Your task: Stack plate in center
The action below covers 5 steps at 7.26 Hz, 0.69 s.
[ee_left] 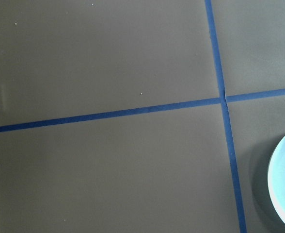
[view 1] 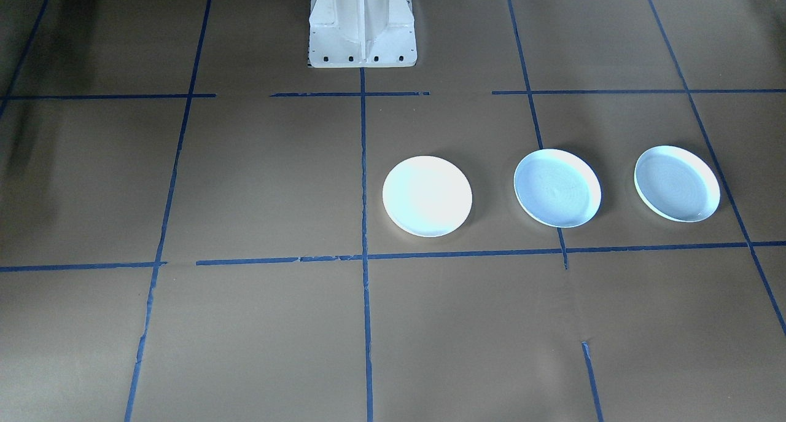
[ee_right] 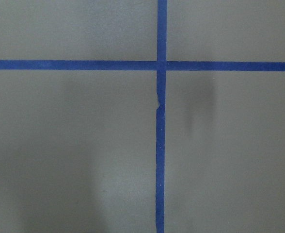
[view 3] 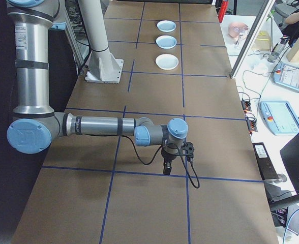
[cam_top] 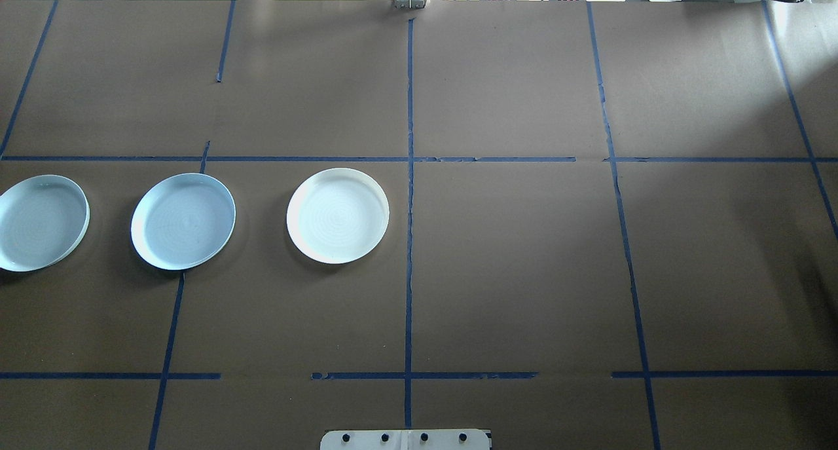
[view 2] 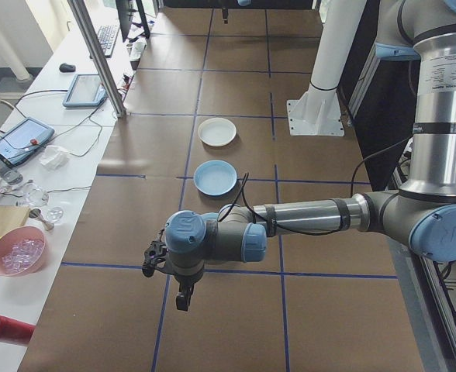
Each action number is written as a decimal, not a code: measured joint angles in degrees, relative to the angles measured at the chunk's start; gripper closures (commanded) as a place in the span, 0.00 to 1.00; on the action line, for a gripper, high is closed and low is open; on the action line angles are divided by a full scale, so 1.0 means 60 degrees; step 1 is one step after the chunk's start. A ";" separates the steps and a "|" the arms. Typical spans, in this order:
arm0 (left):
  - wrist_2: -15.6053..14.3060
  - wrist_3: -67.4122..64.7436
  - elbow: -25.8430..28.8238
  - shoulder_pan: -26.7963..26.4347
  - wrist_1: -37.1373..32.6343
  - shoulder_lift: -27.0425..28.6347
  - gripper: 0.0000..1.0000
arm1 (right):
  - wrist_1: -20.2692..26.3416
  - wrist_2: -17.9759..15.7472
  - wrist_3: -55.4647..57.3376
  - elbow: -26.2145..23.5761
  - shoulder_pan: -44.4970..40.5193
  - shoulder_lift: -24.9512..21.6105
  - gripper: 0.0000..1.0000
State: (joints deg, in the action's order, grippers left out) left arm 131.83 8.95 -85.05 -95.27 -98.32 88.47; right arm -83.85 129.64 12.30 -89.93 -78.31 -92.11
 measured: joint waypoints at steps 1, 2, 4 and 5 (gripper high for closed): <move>0.0003 -0.0075 0.0189 0.0000 -0.0306 -0.0212 0.00 | 0.0000 0.0000 0.0000 0.0002 0.0000 0.0000 0.00; 0.0009 -0.0306 0.0569 0.0000 -0.0910 -0.0368 0.00 | 0.0000 0.0000 0.0000 0.0001 0.0000 0.0000 0.00; 0.0014 -0.1183 0.1120 0.0007 -0.2407 -0.0719 0.00 | 0.0000 0.0000 0.0000 -0.0004 0.0000 0.0000 0.00; 0.0015 -0.1614 0.1191 0.0041 -0.2907 -0.0939 0.00 | 0.0000 0.0000 0.0000 -0.0005 0.0000 0.0000 0.00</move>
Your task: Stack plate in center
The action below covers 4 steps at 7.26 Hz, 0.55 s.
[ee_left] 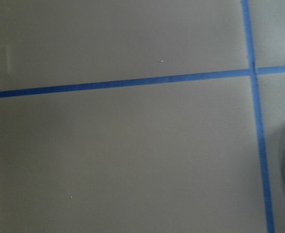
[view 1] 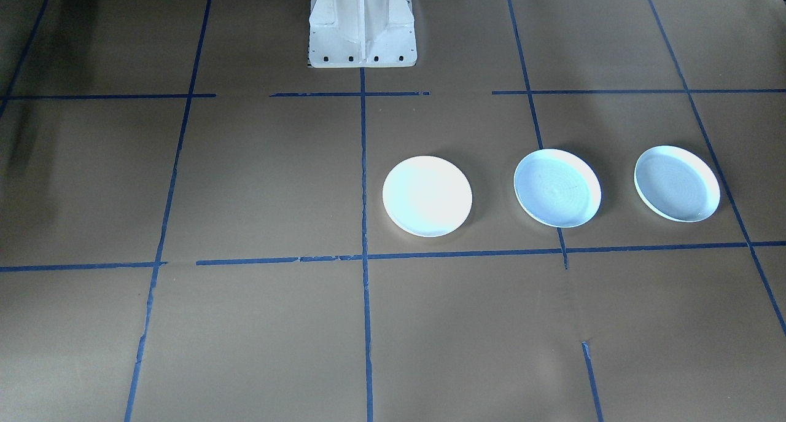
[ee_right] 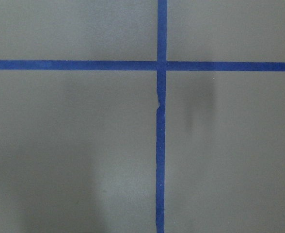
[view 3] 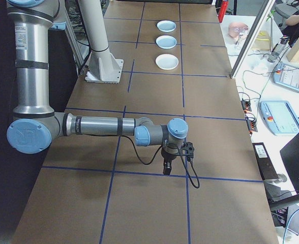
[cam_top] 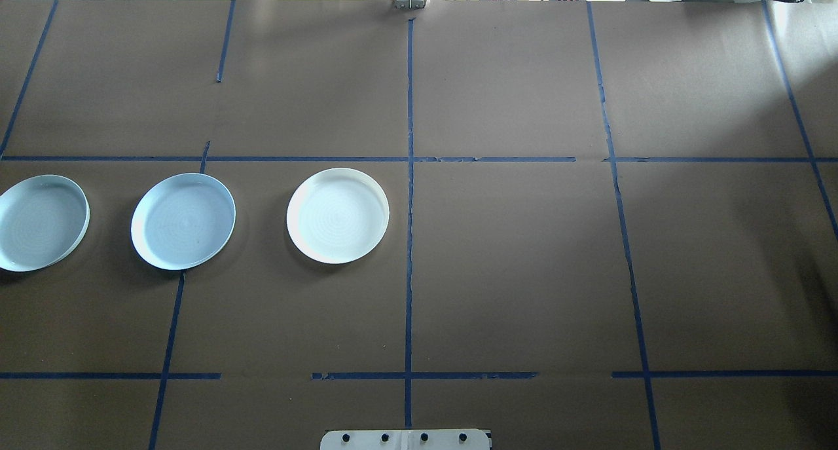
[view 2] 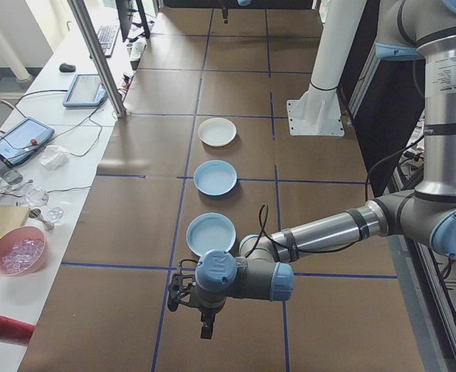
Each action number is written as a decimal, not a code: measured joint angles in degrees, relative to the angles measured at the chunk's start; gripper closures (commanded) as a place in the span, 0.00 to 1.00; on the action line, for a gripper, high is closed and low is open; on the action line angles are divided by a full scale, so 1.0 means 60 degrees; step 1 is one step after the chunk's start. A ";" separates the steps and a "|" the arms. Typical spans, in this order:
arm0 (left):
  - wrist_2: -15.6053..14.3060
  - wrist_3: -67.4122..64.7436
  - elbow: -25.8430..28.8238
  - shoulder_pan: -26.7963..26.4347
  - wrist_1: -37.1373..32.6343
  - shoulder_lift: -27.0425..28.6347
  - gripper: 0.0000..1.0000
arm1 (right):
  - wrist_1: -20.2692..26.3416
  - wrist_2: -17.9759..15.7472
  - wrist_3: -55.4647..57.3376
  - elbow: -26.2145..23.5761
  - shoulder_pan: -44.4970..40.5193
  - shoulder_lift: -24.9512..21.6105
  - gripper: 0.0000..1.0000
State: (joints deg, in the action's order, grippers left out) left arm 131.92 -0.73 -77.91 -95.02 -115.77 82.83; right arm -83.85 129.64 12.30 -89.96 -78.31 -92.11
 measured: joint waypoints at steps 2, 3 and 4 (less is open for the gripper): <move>0.0108 -0.1273 0.0025 0.0479 -0.0653 -0.0148 0.00 | 0.0000 0.0000 -0.0006 0.0005 0.0000 0.0000 0.00; 0.0342 -0.2060 0.0027 0.0905 -0.1021 -0.0161 0.00 | 0.0000 0.0000 -0.0004 0.0006 0.0000 0.0000 0.00; 0.0592 -0.2835 0.0027 0.1337 -0.1474 -0.0164 0.00 | 0.0000 0.0000 -0.0001 0.0007 0.0000 0.0000 0.00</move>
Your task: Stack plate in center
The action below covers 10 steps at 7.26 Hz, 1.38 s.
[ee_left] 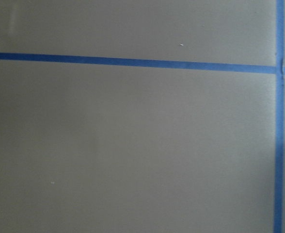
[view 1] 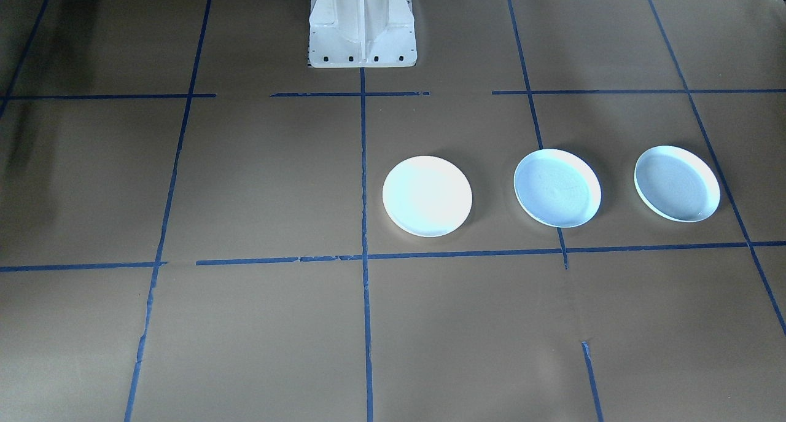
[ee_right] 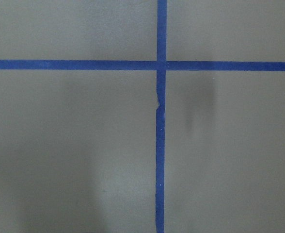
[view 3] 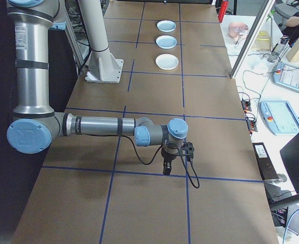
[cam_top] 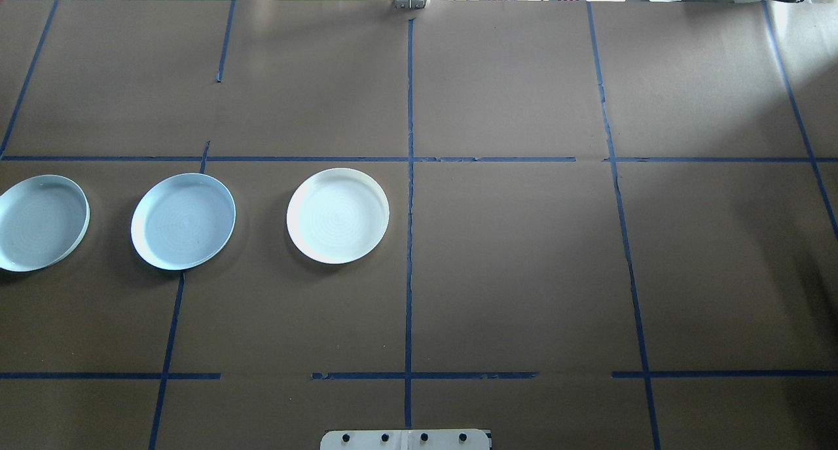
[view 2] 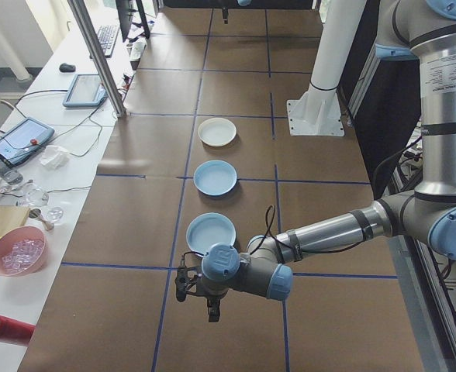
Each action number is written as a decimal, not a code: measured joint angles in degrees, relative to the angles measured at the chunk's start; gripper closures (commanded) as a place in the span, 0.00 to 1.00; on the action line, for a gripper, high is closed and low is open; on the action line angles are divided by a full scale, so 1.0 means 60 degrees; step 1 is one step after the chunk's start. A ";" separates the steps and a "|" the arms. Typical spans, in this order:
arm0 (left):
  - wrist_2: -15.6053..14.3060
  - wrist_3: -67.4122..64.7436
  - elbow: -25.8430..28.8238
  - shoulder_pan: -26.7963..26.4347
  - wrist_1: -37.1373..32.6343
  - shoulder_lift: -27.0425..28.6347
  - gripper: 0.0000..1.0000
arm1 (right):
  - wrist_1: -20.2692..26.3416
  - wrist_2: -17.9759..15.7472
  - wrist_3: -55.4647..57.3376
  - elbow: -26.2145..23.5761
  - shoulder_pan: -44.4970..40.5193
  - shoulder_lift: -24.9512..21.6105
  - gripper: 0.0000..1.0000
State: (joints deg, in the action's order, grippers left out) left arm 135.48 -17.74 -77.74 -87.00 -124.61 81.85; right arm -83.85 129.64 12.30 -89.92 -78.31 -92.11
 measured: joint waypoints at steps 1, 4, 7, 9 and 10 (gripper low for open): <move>0.0178 -0.0684 0.0013 0.0488 -0.0502 -0.0003 0.00 | 0.0000 0.0000 0.0001 0.0000 0.0000 0.0000 0.00; 0.0277 -0.2378 0.0200 0.1904 -0.1596 0.0253 0.00 | 0.0000 0.0000 -0.0005 0.0001 0.0000 0.0000 0.00; 0.0248 -0.3366 0.1082 0.2989 -0.2697 0.0833 0.11 | 0.0000 0.0000 0.0001 0.0001 0.0000 0.0000 0.00; 0.0292 -0.3548 0.1223 0.3116 -0.2894 0.0944 0.60 | 0.0000 0.0000 0.0001 -0.0001 0.0000 0.0000 0.00; 0.0298 -0.3625 0.1232 0.3126 -0.2918 0.0976 0.77 | 0.0000 0.0000 0.0001 -0.0007 0.0000 0.0000 0.00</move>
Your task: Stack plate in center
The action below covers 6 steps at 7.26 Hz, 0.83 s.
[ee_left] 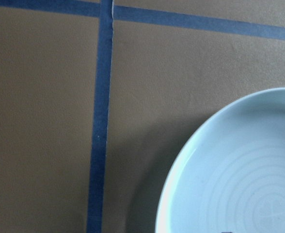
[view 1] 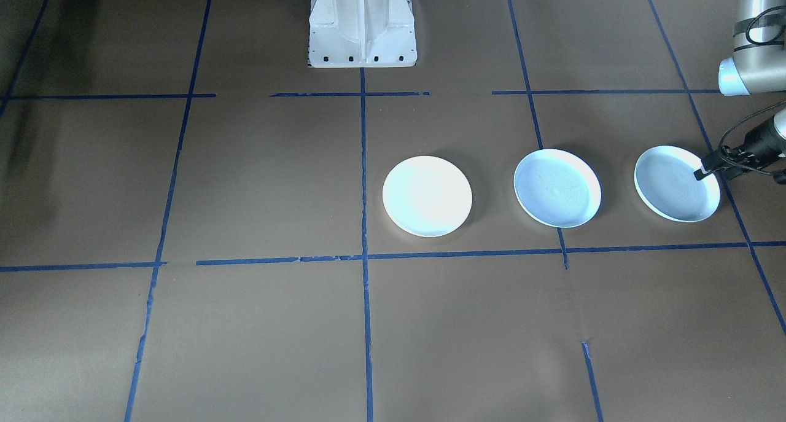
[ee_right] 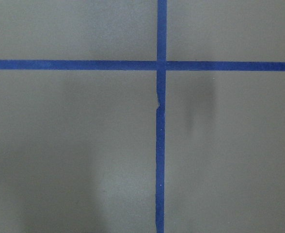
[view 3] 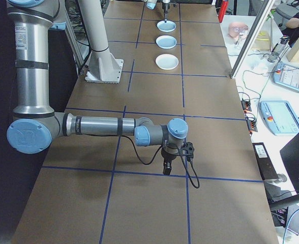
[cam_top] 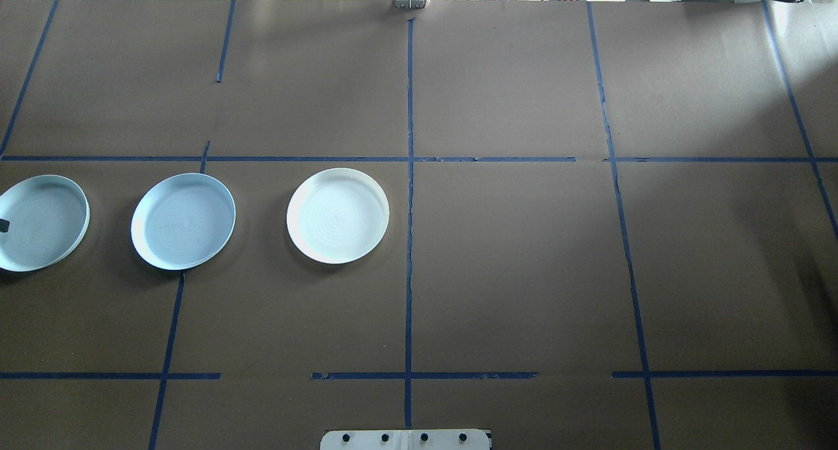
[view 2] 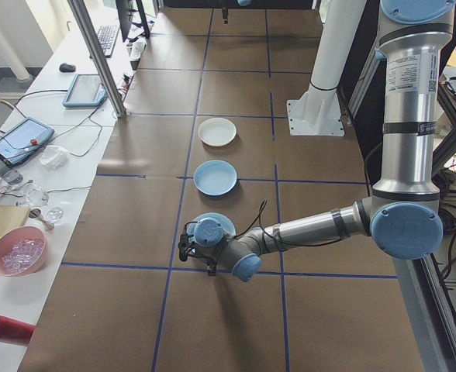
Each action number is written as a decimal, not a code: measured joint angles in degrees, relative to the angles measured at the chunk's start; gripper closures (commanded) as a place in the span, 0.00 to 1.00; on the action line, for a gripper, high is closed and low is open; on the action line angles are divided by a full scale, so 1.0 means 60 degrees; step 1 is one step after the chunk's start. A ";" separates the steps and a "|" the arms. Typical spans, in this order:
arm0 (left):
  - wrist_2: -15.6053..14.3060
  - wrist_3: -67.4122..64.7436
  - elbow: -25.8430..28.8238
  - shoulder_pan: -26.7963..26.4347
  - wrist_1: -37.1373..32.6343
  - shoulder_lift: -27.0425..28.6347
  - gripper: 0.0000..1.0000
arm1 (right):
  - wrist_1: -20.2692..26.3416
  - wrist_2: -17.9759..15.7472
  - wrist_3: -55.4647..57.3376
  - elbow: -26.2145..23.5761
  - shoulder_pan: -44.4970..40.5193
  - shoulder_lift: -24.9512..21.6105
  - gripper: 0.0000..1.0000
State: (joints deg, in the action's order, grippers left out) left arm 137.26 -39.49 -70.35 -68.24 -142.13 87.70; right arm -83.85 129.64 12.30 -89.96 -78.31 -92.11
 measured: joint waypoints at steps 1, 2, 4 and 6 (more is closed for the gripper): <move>0.0002 -0.0096 0.0009 0.0003 -0.0004 0.0050 0.93 | 0.0000 0.0000 0.0000 -0.0002 0.0000 0.0000 0.00; 0.0003 -0.0158 0.0014 0.0006 -0.0003 0.0083 1.00 | 0.0000 0.0000 0.0000 -0.0001 0.0000 0.0000 0.00; 0.0018 -0.0225 0.0000 0.0006 0.0005 0.0109 1.00 | 0.0000 0.0000 0.0000 0.0000 0.0000 0.0000 0.00; 0.0733 -0.0292 -0.0494 -0.0028 0.0056 -0.0043 1.00 | 0.0000 0.0000 0.0000 -0.0004 0.0000 0.0000 0.00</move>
State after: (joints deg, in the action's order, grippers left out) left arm 141.66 -41.24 -73.31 -68.41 -141.79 87.45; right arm -83.85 129.64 12.30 -89.98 -78.31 -92.11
